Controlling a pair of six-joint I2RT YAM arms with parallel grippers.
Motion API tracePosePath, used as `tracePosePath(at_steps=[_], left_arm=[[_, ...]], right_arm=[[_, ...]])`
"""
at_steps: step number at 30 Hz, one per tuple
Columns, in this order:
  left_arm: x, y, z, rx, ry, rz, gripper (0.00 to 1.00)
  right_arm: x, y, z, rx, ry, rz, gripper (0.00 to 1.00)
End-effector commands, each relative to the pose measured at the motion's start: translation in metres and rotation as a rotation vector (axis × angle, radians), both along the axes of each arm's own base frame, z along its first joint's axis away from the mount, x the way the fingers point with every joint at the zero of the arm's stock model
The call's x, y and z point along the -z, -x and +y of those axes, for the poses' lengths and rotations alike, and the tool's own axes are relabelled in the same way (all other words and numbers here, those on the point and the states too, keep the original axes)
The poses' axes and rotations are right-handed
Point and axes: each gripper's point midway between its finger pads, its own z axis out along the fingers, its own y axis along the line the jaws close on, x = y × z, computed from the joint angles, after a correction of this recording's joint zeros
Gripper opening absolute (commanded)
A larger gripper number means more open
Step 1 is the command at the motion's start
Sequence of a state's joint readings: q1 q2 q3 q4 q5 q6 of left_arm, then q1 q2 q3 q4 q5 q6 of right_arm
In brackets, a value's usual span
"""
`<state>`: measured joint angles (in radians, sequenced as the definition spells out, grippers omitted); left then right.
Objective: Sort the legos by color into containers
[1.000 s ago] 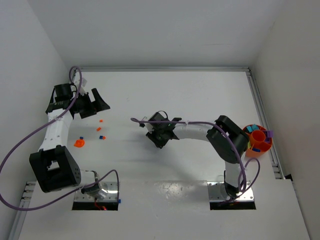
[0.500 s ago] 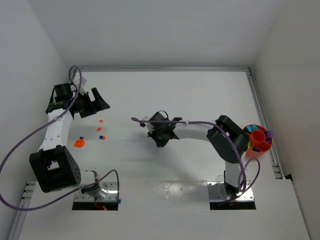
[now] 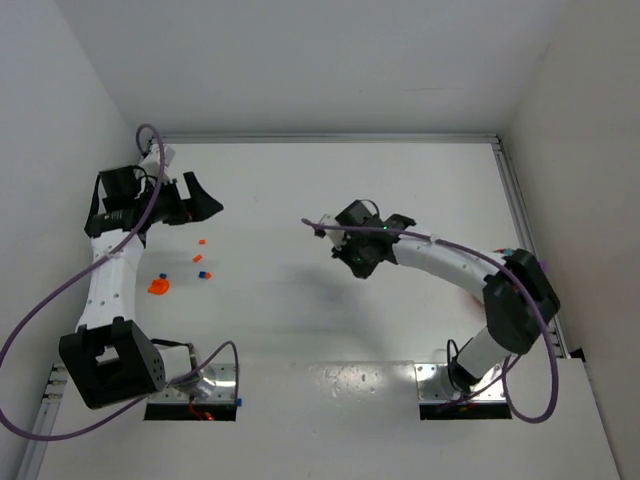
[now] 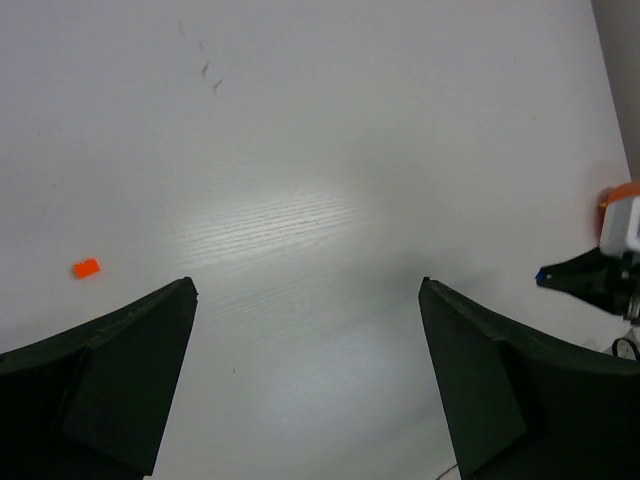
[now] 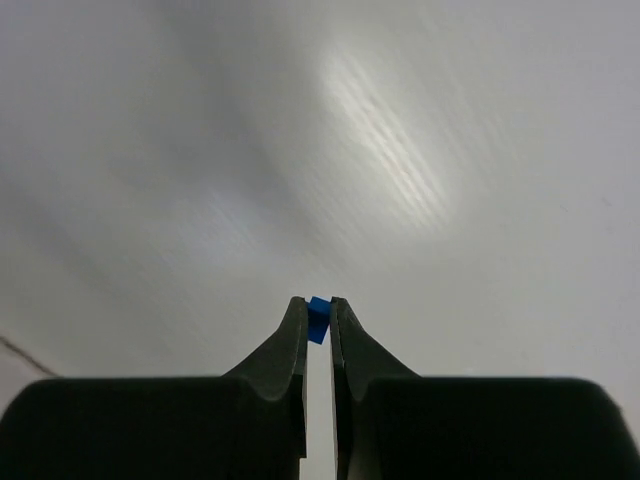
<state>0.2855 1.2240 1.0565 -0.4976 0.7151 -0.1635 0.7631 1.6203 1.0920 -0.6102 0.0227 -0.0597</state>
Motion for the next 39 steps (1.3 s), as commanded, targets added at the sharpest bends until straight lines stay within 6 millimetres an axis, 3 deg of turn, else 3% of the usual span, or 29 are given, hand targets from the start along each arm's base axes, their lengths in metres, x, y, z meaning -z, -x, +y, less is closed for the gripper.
tracePosePath(at_steps=[1, 5, 6, 9, 12, 18, 22, 26, 32, 33, 35, 39], left_arm=[[-0.019, 0.003, -0.021, 0.122, -0.016, -0.111, 0.99], [-0.015, 0.002, -0.027, 0.172, 0.019, -0.1, 0.99], [-0.017, -0.001, -0.026, 0.173, 0.019, -0.101, 0.99], [-0.024, -0.005, -0.032, 0.199, 0.018, -0.121, 0.99], [-0.018, -0.011, -0.034, 0.219, 0.042, -0.103, 0.99], [-0.017, -0.017, -0.044, 0.267, 0.073, -0.109, 0.99], [-0.019, -0.021, -0.049, 0.294, 0.081, -0.122, 0.99], [-0.017, -0.02, -0.057, 0.352, 0.107, -0.124, 0.99], [-0.021, -0.031, -0.073, 0.427, 0.145, -0.121, 0.99], [-0.028, -0.031, -0.08, 0.45, 0.139, -0.138, 0.99], [-0.023, -0.035, -0.084, 0.455, 0.137, -0.125, 0.99], [-0.032, -0.041, -0.09, 0.47, 0.126, -0.14, 0.99]], right_arm=[[-0.006, -0.011, -0.063, 0.078, 0.098, -0.01, 0.0], [-0.024, -0.034, -0.104, 0.16, 0.126, -0.056, 0.0], [-0.027, -0.038, -0.122, 0.191, 0.146, -0.042, 0.0], [-0.057, -0.057, -0.156, 0.262, 0.157, -0.078, 0.0], [-0.093, -0.071, -0.189, 0.356, 0.168, -0.096, 0.0], [-0.125, -0.064, -0.249, 0.502, 0.225, -0.084, 0.0], [-0.135, -0.042, -0.294, 0.607, 0.278, -0.064, 0.0], [-0.141, -0.015, -0.324, 0.669, 0.318, -0.049, 0.0], [-0.139, 0.023, -0.352, 0.766, 0.33, 0.004, 0.0], [-0.134, 0.032, -0.358, 0.789, 0.326, 0.034, 0.0], [-0.127, 0.045, -0.366, 0.827, 0.322, 0.062, 0.0], [-0.11, 0.067, -0.364, 0.869, 0.274, 0.136, 0.0]])
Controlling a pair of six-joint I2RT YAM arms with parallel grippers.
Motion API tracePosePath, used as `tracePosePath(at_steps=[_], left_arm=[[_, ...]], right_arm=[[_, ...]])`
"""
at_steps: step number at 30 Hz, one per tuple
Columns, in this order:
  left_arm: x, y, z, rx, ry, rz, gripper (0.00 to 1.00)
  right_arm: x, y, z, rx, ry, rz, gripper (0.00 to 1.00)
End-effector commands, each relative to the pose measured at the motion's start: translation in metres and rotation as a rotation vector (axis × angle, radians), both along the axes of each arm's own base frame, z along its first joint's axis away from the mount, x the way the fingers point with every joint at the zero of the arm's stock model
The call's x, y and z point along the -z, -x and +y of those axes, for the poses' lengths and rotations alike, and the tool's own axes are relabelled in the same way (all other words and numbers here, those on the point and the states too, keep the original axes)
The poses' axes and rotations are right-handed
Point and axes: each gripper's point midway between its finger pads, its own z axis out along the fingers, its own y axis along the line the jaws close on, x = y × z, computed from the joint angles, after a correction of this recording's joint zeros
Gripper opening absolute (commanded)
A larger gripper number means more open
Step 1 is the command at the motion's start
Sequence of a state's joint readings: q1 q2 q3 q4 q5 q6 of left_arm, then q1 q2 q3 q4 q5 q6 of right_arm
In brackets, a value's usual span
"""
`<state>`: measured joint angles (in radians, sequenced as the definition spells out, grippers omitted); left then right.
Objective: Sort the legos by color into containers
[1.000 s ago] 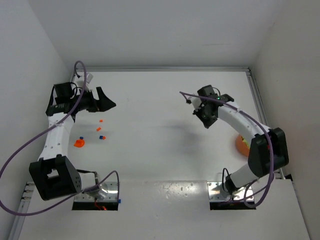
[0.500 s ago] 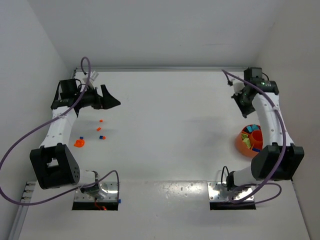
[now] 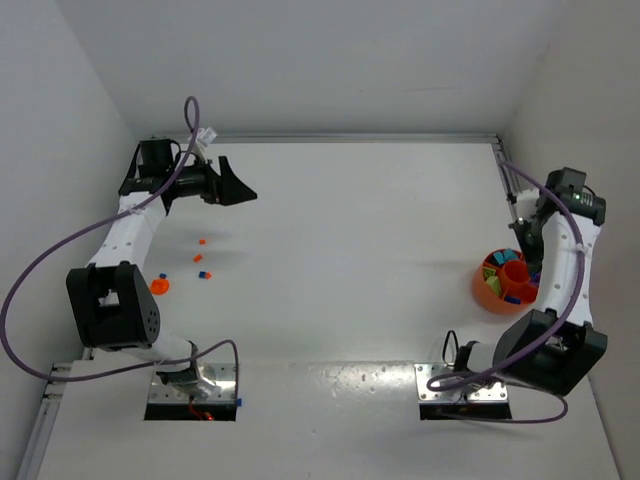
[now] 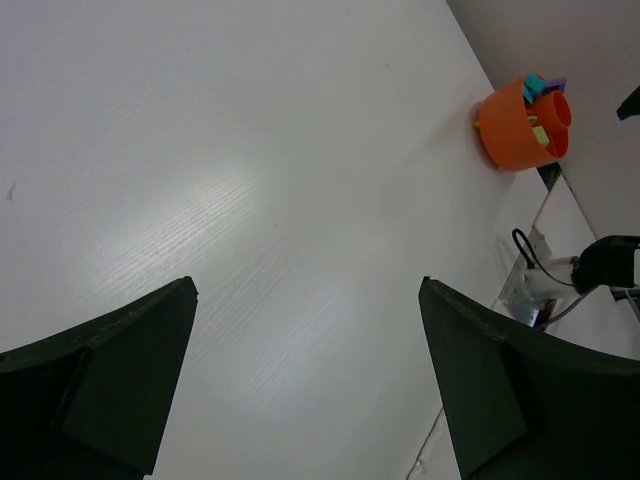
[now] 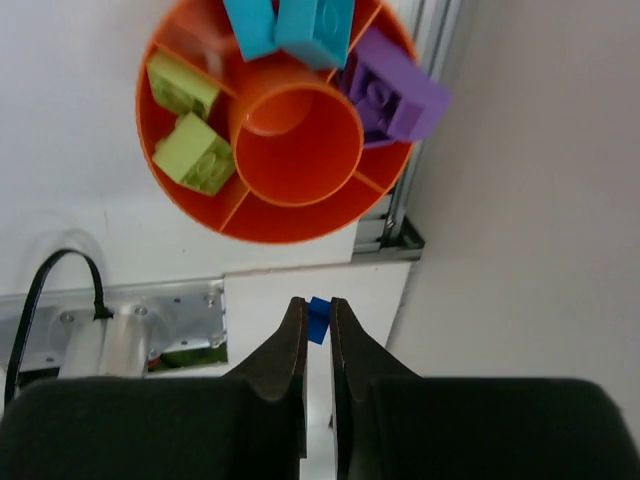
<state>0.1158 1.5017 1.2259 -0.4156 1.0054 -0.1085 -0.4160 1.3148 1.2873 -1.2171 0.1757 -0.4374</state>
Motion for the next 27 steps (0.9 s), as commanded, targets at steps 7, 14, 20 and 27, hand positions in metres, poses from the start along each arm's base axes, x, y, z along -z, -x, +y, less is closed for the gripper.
tracePosePath(at_steps=[7, 14, 20, 27], left_arm=[[-0.027, -0.008, -0.011, 0.051, -0.029, -0.092, 0.99], [-0.021, -0.007, -0.012, 0.033, -0.073, -0.086, 0.99], [-0.01, -0.012, -0.001, -0.058, -0.147, -0.043, 0.99], [-0.012, -0.007, -0.002, -0.092, -0.169, -0.063, 0.99]], right_arm=[[0.036, 0.045, -0.002, 0.077, -0.124, 0.038, 0.0], [0.064, 0.055, -0.009, 0.116, -0.167, 0.018, 0.0], [0.071, 0.042, -0.012, 0.108, -0.2, -0.038, 0.0], [0.076, 0.027, -0.017, 0.096, -0.211, -0.077, 0.0]])
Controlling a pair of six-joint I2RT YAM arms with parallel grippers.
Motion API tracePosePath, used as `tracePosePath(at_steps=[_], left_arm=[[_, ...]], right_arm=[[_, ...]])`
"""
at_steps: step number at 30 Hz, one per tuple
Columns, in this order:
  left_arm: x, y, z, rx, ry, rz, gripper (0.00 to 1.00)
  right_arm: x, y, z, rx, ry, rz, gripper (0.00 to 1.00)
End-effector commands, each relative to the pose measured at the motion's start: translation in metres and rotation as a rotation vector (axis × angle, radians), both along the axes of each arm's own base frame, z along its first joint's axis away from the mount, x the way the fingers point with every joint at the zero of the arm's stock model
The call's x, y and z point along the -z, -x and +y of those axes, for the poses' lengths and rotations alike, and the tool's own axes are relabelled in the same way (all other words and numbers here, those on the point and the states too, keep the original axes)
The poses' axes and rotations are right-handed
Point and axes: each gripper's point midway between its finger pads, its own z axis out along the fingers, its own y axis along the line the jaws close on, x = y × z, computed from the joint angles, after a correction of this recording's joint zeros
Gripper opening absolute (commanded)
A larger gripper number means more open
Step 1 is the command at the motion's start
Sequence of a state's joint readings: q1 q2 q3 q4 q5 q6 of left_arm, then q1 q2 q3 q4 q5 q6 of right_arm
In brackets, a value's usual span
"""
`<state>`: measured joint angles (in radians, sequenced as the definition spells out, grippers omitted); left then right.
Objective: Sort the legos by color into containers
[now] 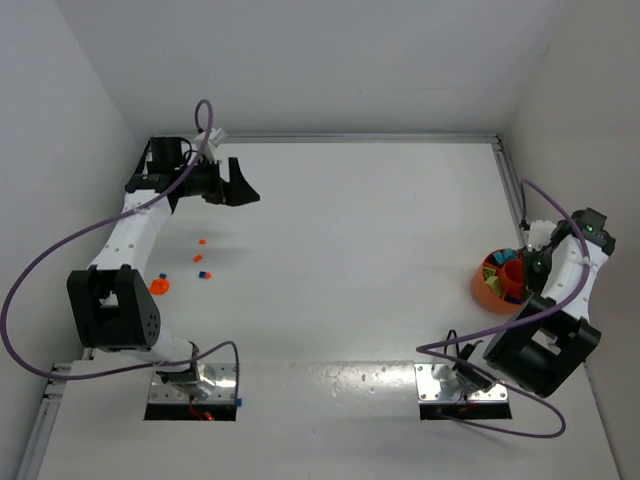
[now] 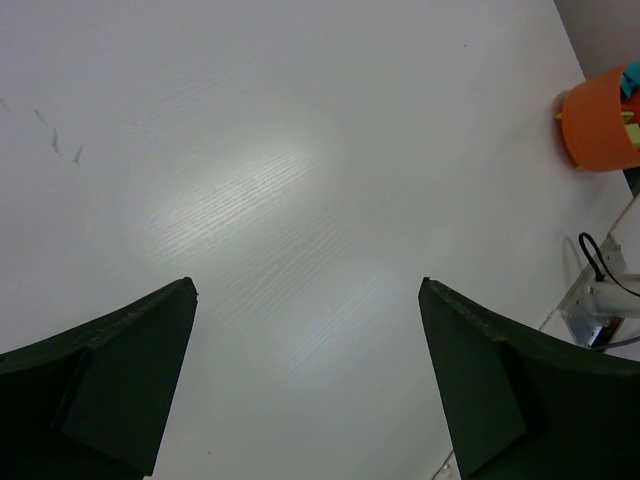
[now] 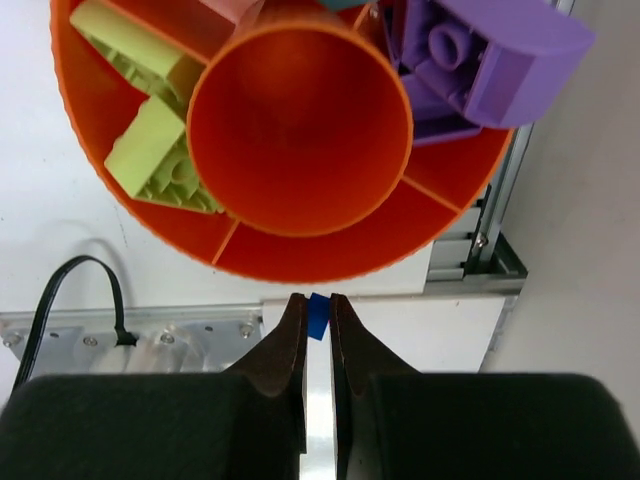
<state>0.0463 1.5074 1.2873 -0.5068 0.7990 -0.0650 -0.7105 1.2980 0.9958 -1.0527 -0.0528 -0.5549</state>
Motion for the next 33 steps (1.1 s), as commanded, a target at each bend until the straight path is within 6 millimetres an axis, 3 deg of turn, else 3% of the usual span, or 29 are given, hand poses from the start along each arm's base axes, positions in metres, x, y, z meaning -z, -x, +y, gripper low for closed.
tracePosePath(at_steps=[1, 2, 9, 13, 15, 18, 21, 24, 26, 27, 28, 30, 31, 33], left_arm=[[-0.024, 0.001, -0.001, -0.017, -0.019, -0.108, 0.99], [-0.019, 0.003, 0.0, -0.032, -0.016, -0.098, 0.99], [-0.029, 0.001, 0.008, -0.053, -0.072, -0.159, 0.99], [-0.025, 0.001, 0.016, -0.068, -0.128, -0.141, 0.99], [-0.022, 0.003, 0.016, -0.057, -0.141, -0.139, 0.99], [-0.025, 0.008, 0.02, -0.056, -0.155, -0.155, 0.99], [-0.031, 0.012, 0.04, -0.096, -0.167, -0.165, 0.99], [-0.028, 0.022, 0.059, -0.118, -0.187, -0.133, 0.99], [-0.023, 0.027, 0.083, -0.145, -0.226, -0.119, 0.96], [-0.015, 0.036, 0.091, -0.154, -0.232, -0.074, 0.96], [-0.012, 0.039, 0.109, -0.18, -0.256, -0.066, 0.96], [-0.005, 0.052, 0.12, -0.187, -0.25, -0.023, 0.96], [-0.006, 0.056, 0.131, -0.215, -0.259, -0.02, 0.96], [0.005, 0.069, 0.138, -0.197, -0.28, 0.015, 0.99]], right_arm=[[-0.003, -0.016, -0.007, -0.018, 0.016, -0.072, 0.0], [0.0, -0.017, -0.007, -0.018, 0.019, -0.075, 0.0], [0.008, -0.022, -0.007, -0.015, 0.013, -0.103, 0.16], [0.011, -0.02, -0.005, -0.015, 0.006, -0.095, 0.38], [0.011, -0.023, -0.002, -0.019, -0.009, -0.108, 0.39], [0.006, -0.024, -0.002, -0.032, -0.006, -0.121, 0.39], [-0.031, -0.042, 0.009, -0.132, -0.016, -0.226, 0.35], [-0.065, -0.055, 0.036, -0.233, -0.068, -0.362, 0.31], [-0.08, -0.067, 0.058, -0.315, -0.129, -0.41, 0.3], [-0.08, -0.077, 0.063, -0.341, -0.173, -0.389, 0.3], [-0.077, -0.082, 0.084, -0.385, -0.258, -0.357, 0.28], [-0.078, -0.1, 0.1, -0.427, -0.333, -0.334, 0.26], [-0.07, -0.116, 0.121, -0.476, -0.376, -0.311, 0.26], [-0.073, -0.137, 0.147, -0.554, -0.381, -0.33, 0.26]])
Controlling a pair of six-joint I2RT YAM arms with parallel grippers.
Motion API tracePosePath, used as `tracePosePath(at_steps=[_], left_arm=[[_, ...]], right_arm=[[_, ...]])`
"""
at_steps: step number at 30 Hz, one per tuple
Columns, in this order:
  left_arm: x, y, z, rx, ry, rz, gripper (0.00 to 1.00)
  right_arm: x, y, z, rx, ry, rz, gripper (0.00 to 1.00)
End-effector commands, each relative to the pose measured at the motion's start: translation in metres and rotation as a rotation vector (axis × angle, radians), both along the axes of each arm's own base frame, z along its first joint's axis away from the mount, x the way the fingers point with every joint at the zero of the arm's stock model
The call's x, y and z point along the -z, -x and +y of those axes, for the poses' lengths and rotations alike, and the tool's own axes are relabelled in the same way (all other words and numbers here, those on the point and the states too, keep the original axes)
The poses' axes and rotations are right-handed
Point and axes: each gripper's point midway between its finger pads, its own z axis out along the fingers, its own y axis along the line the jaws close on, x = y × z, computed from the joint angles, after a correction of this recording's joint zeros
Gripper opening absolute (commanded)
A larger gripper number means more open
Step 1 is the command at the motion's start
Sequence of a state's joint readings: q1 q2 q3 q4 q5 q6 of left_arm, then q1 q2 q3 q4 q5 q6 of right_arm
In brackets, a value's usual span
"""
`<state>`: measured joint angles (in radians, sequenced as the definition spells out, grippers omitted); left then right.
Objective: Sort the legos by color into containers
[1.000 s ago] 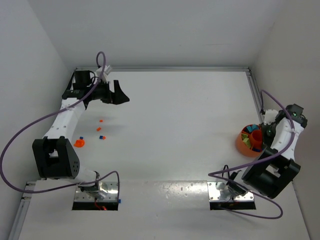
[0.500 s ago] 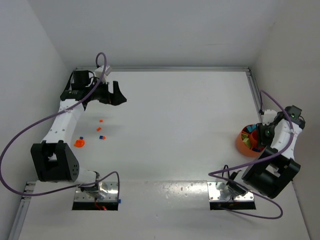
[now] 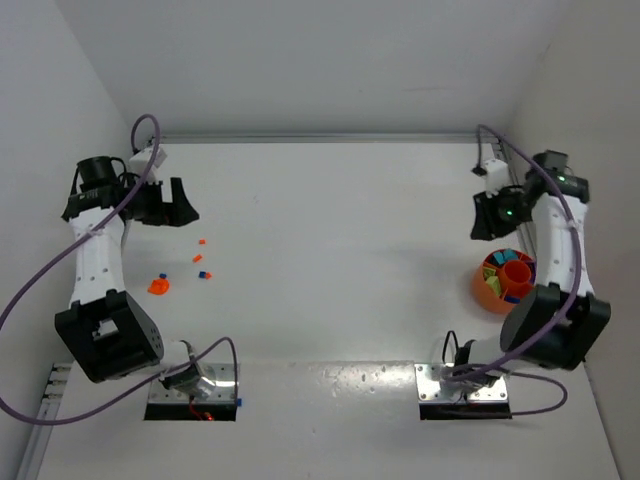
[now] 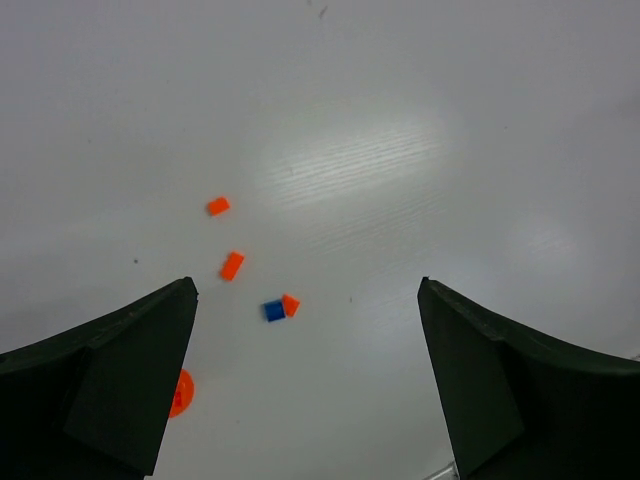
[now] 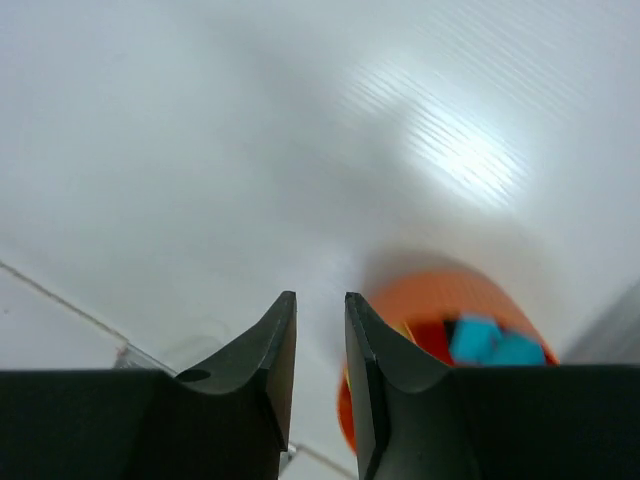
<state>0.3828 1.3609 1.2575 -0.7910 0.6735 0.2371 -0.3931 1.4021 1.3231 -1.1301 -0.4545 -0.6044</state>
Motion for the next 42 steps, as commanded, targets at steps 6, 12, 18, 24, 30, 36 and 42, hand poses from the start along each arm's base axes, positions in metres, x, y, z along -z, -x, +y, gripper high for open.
tracePosePath(at_steps=[6, 12, 18, 24, 30, 36, 42], left_arm=[[0.048, 0.079, 0.017, 0.156, -0.163, 0.172, 0.88], [0.094, 0.121, 0.049, 0.066, -0.302, 0.306, 0.65], [0.113, 0.125, 0.092, -0.131, -0.43, 0.387, 0.58], [0.13, 0.09, 0.111, -0.246, -0.344, 0.443, 0.59], [0.141, 0.059, 0.112, -0.143, -0.347, 0.459, 0.66], [0.153, 0.048, 0.12, -0.112, -0.367, 0.486, 0.53], [0.172, 0.05, 0.122, -0.091, -0.392, 0.517, 0.46]], right_arm=[[0.019, -0.066, 0.165, -0.348, -0.152, 0.049, 0.26], [0.046, -0.081, 0.261, -0.43, -0.187, 0.069, 0.26], [0.085, -0.078, 0.281, -0.416, -0.197, 0.115, 0.25], [0.1, -0.067, 0.283, -0.41, -0.213, 0.133, 0.25], [0.11, -0.061, 0.284, -0.381, -0.235, 0.148, 0.25], [0.108, -0.062, 0.286, -0.387, -0.245, 0.139, 0.25], [0.115, -0.061, 0.286, -0.384, -0.242, 0.157, 0.24]])
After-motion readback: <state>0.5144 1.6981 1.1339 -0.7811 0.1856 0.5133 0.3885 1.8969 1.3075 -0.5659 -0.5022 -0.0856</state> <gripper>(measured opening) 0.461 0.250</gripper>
